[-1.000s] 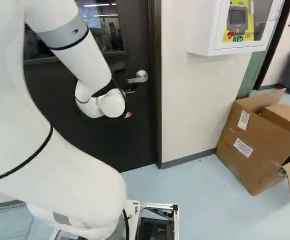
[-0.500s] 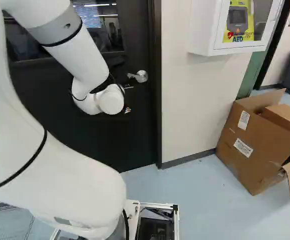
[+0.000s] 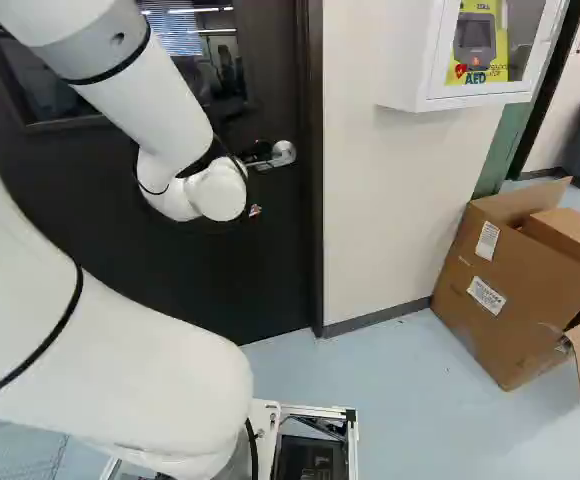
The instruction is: Open the door and move inside
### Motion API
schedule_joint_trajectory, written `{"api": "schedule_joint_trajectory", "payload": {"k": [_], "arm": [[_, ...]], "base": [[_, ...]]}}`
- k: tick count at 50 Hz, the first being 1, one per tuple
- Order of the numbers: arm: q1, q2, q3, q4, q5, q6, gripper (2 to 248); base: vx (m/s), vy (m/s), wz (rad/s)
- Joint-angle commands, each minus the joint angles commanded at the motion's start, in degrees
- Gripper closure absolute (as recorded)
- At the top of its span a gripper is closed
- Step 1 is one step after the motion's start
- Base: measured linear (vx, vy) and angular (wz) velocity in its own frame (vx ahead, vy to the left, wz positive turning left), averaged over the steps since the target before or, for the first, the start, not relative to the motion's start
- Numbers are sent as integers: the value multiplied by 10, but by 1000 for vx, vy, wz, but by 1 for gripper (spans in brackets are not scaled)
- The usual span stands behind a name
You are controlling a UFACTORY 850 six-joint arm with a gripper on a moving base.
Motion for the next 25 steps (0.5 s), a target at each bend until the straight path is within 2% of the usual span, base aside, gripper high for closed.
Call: {"api": "schedule_joint_trajectory", "payload": {"k": [25], "arm": [[-4,11,-23,0,0,0,3]], "base": [[0,0,0]]}}
